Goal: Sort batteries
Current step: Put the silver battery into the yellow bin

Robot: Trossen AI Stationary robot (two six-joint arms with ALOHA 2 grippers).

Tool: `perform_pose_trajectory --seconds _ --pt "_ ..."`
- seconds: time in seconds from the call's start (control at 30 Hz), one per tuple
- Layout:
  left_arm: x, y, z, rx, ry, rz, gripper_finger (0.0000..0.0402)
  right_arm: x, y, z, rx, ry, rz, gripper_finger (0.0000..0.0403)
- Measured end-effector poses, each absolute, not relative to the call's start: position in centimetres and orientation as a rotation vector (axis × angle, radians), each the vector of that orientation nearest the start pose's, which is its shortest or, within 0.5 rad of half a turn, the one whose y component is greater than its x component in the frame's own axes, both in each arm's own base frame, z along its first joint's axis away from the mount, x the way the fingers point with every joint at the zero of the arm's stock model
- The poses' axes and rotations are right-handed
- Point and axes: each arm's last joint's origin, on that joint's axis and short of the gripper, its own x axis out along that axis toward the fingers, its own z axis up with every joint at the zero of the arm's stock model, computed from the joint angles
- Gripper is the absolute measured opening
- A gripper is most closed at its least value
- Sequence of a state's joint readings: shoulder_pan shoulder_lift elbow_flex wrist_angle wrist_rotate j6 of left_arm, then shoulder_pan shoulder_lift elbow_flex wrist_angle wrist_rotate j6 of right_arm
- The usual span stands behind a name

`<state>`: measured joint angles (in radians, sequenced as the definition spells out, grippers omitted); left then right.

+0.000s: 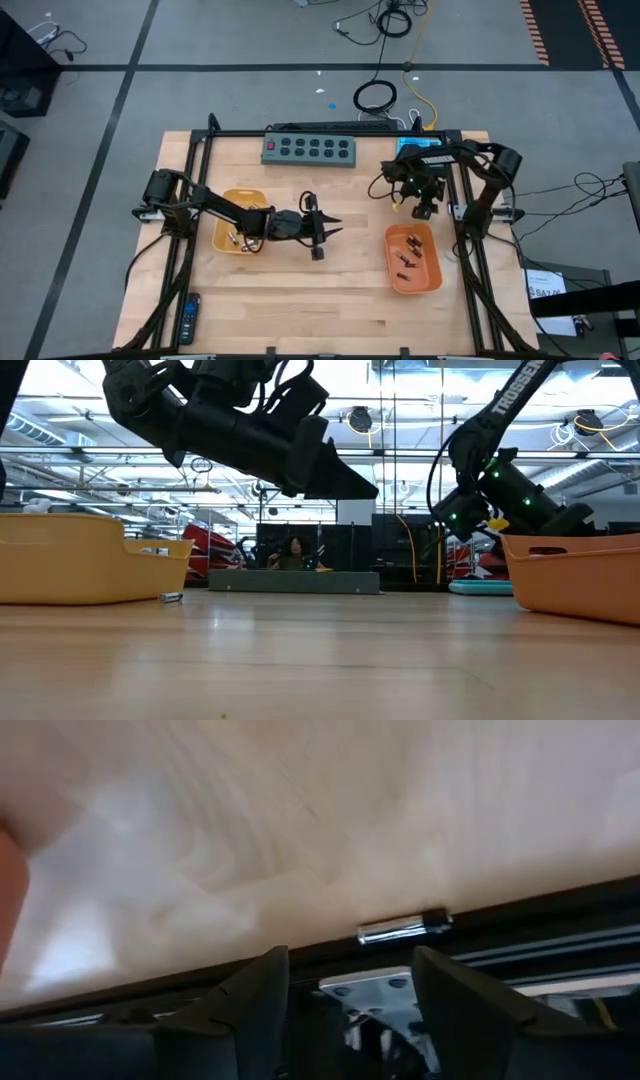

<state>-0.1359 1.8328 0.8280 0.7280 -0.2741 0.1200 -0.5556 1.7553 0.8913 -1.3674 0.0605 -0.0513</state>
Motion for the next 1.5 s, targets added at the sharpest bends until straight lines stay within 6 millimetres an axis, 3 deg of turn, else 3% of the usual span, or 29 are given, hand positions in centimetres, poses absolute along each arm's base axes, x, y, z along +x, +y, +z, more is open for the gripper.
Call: perform_pose_trajectory --seconds 0.4,0.63,0.83,1.03,1.3,1.5 --pt "36.0 -4.2 15.6 0.18 0.294 0.117 0.0107 16.5 -13.8 12.8 0.705 2.216 -0.326 0.0188" --pt "36.0 -4.2 15.8 0.243 0.275 0.11 0.0107 16.8 -14.2 12.9 0.723 2.196 -0.339 0.0145" --pt "36.0 -4.4 15.9 0.332 0.277 0.11 0.0107 18.2 -15.7 13.0 0.735 2.063 -0.495 0.0118" --pt "35.5 -5.4 15.0 0.392 0.348 0.066 0.0107 18.5 -17.1 13.9 0.866 1.958 -0.752 0.0117" --pt "33.3 -6.0 14.0 0.396 0.35 0.008 0.0107 17.1 -14.7 13.0 0.89 2.015 -1.024 0.0116" --pt "32.1 -6.5 14.1 0.35 0.345 -0.031 0.0107 15.3 -11.6 12.6 0.969 1.887 -1.171 0.0116"
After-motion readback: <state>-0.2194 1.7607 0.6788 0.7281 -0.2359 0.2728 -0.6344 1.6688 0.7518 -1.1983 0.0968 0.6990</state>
